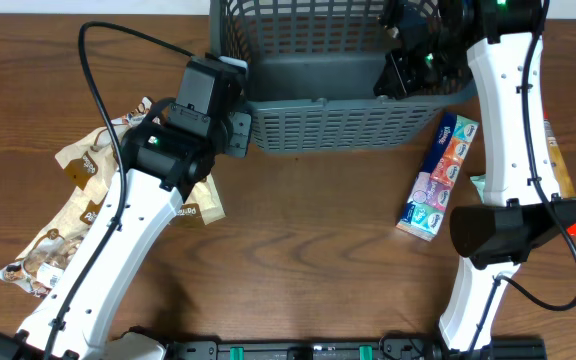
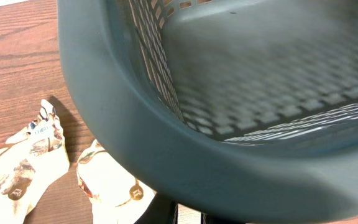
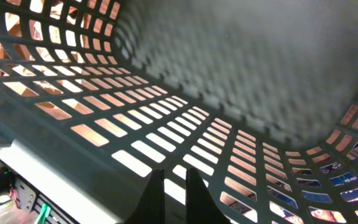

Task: Pack container

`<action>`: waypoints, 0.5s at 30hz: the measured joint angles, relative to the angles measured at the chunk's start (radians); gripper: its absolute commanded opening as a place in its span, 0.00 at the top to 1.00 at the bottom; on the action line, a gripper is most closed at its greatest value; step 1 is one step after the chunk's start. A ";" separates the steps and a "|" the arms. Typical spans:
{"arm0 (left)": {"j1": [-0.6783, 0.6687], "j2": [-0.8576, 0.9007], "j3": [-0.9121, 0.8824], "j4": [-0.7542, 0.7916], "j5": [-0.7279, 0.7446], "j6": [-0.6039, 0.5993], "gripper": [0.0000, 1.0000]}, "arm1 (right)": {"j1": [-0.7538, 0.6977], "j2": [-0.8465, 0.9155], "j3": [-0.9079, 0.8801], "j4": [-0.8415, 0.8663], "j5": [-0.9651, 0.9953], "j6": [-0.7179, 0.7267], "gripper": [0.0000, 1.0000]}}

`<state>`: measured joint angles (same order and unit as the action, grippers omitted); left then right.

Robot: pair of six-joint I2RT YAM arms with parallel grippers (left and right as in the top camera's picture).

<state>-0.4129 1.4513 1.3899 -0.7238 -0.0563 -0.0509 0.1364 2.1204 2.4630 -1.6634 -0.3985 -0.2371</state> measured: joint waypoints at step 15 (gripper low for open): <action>0.000 -0.008 0.000 0.014 0.000 0.030 0.94 | 0.007 -0.077 -0.005 0.081 0.111 0.042 0.89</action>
<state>-0.4129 1.4429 1.3899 -0.7097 -0.0566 -0.0208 0.1432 2.0438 2.4580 -1.5826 -0.2878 -0.1947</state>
